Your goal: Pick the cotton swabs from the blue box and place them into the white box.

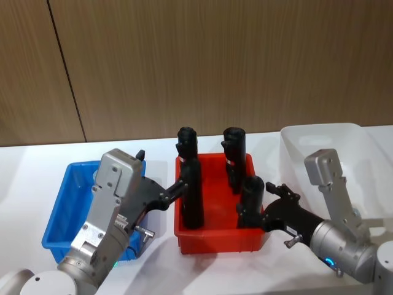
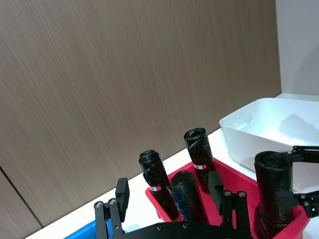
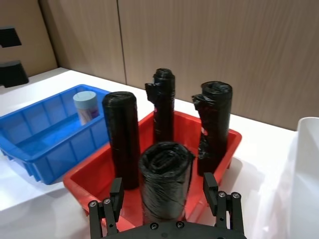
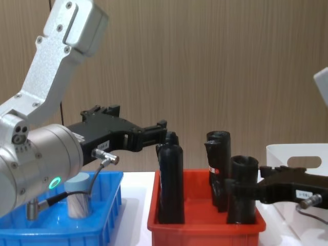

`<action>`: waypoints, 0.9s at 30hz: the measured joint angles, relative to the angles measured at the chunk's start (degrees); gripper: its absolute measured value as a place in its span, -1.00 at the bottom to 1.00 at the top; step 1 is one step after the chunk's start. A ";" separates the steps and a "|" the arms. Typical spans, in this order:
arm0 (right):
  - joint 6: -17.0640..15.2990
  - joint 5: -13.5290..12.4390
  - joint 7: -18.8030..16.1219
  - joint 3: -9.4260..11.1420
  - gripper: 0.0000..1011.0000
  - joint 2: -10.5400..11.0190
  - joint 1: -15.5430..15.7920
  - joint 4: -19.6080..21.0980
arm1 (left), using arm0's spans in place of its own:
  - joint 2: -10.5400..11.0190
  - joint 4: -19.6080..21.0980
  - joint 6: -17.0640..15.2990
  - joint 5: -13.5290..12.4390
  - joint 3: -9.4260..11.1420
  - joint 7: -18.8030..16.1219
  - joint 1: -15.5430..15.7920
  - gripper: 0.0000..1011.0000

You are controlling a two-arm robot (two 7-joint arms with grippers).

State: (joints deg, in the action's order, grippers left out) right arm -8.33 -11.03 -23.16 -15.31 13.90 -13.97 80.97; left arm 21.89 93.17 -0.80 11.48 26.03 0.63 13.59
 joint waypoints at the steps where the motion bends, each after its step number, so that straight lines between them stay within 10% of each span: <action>1: -0.04 -0.04 -0.20 -0.04 0.98 -0.04 -0.09 -0.08 | 0.00 0.00 0.00 0.00 0.00 0.00 0.00 0.99; 12: -0.78 -0.96 -1.59 -0.51 0.95 -0.99 -1.63 -2.02 | 0.00 0.00 0.00 0.00 0.00 0.00 0.00 0.99; 27: -0.87 -2.44 -1.37 -0.68 0.13 -2.05 -3.57 -4.59 | 0.00 0.00 0.00 0.00 0.00 -0.01 0.00 0.99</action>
State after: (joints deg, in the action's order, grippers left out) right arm -9.20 -13.46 -24.52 -15.99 11.85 -17.54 76.38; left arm 21.89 93.17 -0.79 11.48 26.03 0.62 13.59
